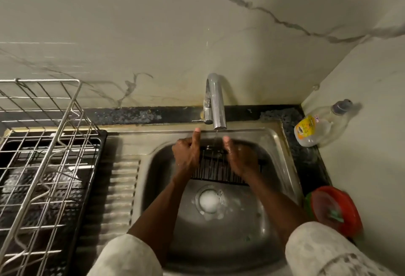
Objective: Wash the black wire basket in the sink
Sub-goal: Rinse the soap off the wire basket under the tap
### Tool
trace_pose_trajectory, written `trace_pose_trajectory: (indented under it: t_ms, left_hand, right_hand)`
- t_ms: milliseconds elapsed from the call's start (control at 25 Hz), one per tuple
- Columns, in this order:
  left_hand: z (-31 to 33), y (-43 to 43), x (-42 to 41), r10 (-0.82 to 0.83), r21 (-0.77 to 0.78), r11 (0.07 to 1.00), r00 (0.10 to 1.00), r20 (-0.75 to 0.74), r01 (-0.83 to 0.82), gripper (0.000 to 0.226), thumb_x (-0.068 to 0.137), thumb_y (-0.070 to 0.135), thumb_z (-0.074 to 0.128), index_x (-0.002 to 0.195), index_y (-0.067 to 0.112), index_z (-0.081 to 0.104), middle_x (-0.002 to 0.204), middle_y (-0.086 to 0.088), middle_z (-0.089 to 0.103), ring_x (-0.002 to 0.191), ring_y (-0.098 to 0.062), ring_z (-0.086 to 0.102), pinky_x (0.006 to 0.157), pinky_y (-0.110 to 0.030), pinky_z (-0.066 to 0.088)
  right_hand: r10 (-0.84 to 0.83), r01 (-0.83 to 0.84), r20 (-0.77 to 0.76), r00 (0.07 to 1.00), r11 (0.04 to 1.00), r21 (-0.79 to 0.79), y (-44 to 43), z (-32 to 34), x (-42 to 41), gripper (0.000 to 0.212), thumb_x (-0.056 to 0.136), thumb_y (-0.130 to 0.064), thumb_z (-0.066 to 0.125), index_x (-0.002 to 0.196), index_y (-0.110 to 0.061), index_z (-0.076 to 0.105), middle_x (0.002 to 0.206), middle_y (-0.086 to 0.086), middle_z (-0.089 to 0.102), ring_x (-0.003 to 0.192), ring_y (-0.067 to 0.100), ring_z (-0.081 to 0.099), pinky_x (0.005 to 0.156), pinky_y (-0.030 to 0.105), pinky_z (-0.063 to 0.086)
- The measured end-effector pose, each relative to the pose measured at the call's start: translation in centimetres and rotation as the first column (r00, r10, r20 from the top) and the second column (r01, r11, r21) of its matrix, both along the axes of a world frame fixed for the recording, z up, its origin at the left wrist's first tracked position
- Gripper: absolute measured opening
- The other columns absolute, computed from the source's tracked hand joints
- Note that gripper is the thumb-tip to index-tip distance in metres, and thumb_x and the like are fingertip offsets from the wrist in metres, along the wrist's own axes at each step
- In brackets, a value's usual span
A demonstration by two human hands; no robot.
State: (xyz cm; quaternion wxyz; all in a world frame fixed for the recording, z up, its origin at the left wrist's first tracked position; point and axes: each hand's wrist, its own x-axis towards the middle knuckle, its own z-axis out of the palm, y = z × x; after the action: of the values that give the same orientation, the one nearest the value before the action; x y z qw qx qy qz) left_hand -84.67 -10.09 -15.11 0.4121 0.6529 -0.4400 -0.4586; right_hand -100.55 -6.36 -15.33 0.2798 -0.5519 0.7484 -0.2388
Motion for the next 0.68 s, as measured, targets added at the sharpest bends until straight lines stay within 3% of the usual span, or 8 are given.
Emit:
trace_pose_trajectory:
  t_ms: [80,200,320,400,480,520,600,680]
  left_hand:
    - [-0.3,0.4,0.2,0.016,0.010,1.000,0.999,-0.039,-0.016,0.038,0.096,0.051,0.058,0.084,0.017,0.070,0.077,0.005,0.071,0.076,-0.009,0.071,0.058,-0.007,0.049]
    - [-0.7,1.0,-0.6,-0.090,-0.043,0.995,0.990,-0.105,0.086,0.038,0.100,0.046,0.054,0.086,0.016,0.071,0.076,0.001,0.073,0.074,-0.012,0.072,0.063,-0.018,0.056]
    - [-1.5,0.4,0.4,0.028,0.010,1.000,0.988,0.149,-0.030,0.043,0.101,0.049,0.050,0.082,0.018,0.072,0.075,0.002,0.070,0.068,-0.007,0.069,0.071,-0.021,0.059]
    - [-1.7,-0.5,1.3,0.081,0.003,0.996,0.960,0.269,-0.085,0.049,0.101,0.044,0.052,0.071,0.011,0.073,0.057,0.005,0.063,0.048,0.001,0.059,0.063,-0.014,0.054]
    - [-1.4,-1.3,1.3,0.069,-0.035,0.998,0.956,0.285,-0.061,0.055,0.101,0.044,0.053,0.057,0.014,0.069,0.047,0.004,0.060,0.040,-0.005,0.057,0.058,-0.021,0.051]
    - [-1.2,-1.7,1.2,0.054,-0.037,0.998,0.955,0.292,-0.046,0.057,0.100,0.046,0.054,0.054,0.014,0.067,0.046,0.002,0.061,0.041,-0.009,0.057,0.056,-0.022,0.048]
    - [-1.2,-1.8,1.1,0.064,0.001,0.998,0.948,0.310,-0.068,0.058,0.098,0.049,0.055,0.056,0.011,0.069,0.049,0.000,0.062,0.044,-0.012,0.059,0.055,-0.023,0.044]
    - [-1.6,-1.9,1.1,0.083,0.061,0.993,0.953,0.291,-0.105,0.059,0.096,0.054,0.055,0.061,0.009,0.069,0.056,-0.004,0.066,0.051,-0.016,0.064,0.059,-0.028,0.054]
  right_hand:
    - [-0.081,0.096,-0.138,0.987,0.990,0.105,-0.7,-0.9,-1.3,0.072,0.105,-0.060,0.018,0.070,-0.013,0.061,0.063,-0.001,0.050,0.062,0.011,0.050,0.070,0.029,0.043]
    - [-0.040,0.057,-0.260,0.965,0.997,0.055,-2.8,-1.3,-1.0,0.064,0.108,-0.049,0.022,0.066,-0.016,0.057,0.061,-0.001,0.052,0.059,0.015,0.051,0.060,0.027,0.035]
    - [0.045,-0.031,-0.329,0.943,0.998,0.049,-3.6,-2.1,2.9,0.061,0.108,-0.050,0.019,0.071,-0.019,0.056,0.062,-0.004,0.055,0.054,0.011,0.053,0.057,0.025,0.041]
    - [0.146,-0.161,-0.209,0.967,0.985,-0.055,-2.4,-2.1,6.7,0.056,0.108,-0.047,0.018,0.081,-0.022,0.061,0.070,-0.004,0.063,0.065,0.013,0.061,0.075,0.032,0.049]
    - [0.194,-0.217,-0.129,0.973,0.955,-0.201,-1.9,-1.9,8.1,0.047,0.107,-0.041,0.023,0.095,-0.024,0.065,0.087,-0.003,0.071,0.087,0.016,0.066,0.093,0.037,0.044]
    - [0.229,-0.261,-0.158,0.960,0.940,-0.221,-2.1,-1.8,7.6,0.047,0.106,-0.040,0.023,0.103,-0.022,0.067,0.097,-0.001,0.073,0.096,0.017,0.066,0.096,0.039,0.043]
    - [0.302,-0.355,-0.293,0.907,0.923,-0.147,-2.6,-1.4,5.4,0.050,0.107,-0.042,0.022,0.111,-0.023,0.068,0.103,0.003,0.074,0.098,0.022,0.066,0.091,0.042,0.045]
    - [0.294,-0.316,-0.401,0.868,0.949,0.011,-3.2,-2.0,1.7,0.057,0.107,-0.049,0.017,0.107,-0.019,0.066,0.091,0.007,0.071,0.086,0.029,0.066,0.081,0.042,0.048]
